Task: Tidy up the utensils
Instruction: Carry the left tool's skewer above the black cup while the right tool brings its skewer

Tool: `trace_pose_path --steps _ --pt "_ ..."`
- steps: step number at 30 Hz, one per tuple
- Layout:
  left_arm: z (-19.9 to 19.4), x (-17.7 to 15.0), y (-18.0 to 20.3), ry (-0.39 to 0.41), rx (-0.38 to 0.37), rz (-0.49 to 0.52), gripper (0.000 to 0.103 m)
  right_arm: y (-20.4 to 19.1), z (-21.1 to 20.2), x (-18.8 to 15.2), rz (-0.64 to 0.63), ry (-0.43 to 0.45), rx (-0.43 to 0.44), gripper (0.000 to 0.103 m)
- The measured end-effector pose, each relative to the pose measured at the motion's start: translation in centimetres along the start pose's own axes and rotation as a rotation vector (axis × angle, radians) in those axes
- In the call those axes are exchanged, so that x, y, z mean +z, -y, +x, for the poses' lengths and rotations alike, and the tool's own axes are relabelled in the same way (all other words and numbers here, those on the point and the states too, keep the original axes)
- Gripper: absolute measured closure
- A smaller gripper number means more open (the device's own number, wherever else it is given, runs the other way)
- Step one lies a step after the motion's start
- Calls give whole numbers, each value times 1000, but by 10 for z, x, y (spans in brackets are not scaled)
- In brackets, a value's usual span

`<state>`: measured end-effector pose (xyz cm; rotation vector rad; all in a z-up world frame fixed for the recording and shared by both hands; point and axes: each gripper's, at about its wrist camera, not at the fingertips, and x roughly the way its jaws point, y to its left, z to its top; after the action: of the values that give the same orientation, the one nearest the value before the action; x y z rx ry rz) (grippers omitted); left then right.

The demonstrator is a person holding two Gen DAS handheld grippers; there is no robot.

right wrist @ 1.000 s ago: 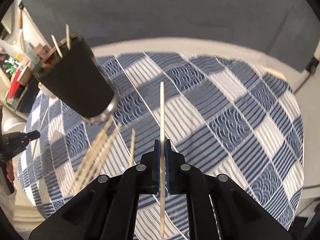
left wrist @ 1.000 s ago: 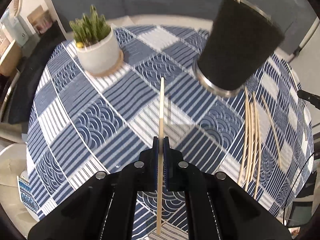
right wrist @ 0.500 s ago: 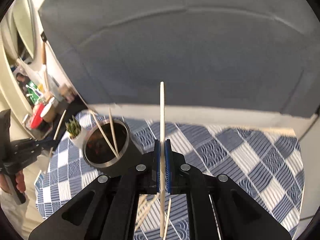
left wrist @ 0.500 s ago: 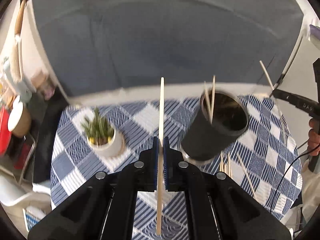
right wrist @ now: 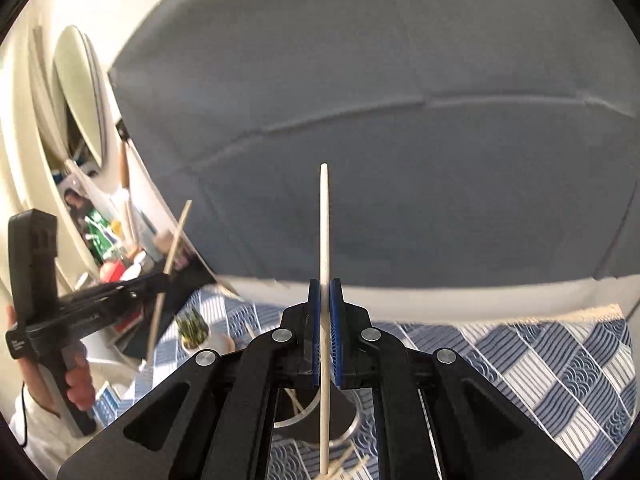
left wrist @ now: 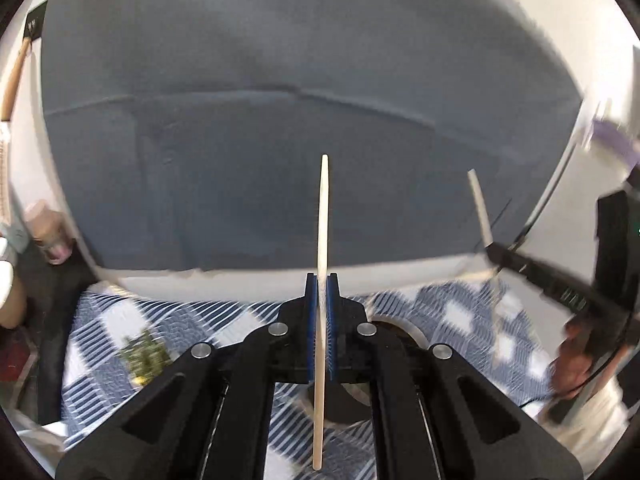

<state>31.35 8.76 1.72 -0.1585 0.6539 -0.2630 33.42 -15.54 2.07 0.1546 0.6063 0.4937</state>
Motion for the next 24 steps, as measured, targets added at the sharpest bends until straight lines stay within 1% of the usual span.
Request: trace_pose_path --steps 2,6,10,12,15,18,20,24 --pt "0 3 6 41 -20 12 98 -6 0 3 -5 32 6 98" --pt "-1 9 10 153 -117 -16 98 -12 4 8 -9 68 36 98" --pt "8 12 13 202 -166 -23 98 -16 13 9 -9 107 60 98" --pt "14 12 16 218 -180 -23 98 -16 19 8 6 116 68 98" --pt "23 11 18 223 -196 -24 98 -16 31 4 20 107 79 98" --pt "33 4 21 229 -207 -25 98 -17 41 -1 25 101 83 98" --pt "37 0 15 232 -227 -35 98 -16 47 -5 22 100 83 98" --pt "45 -12 13 246 -230 -27 98 -11 54 -15 44 121 109 98"
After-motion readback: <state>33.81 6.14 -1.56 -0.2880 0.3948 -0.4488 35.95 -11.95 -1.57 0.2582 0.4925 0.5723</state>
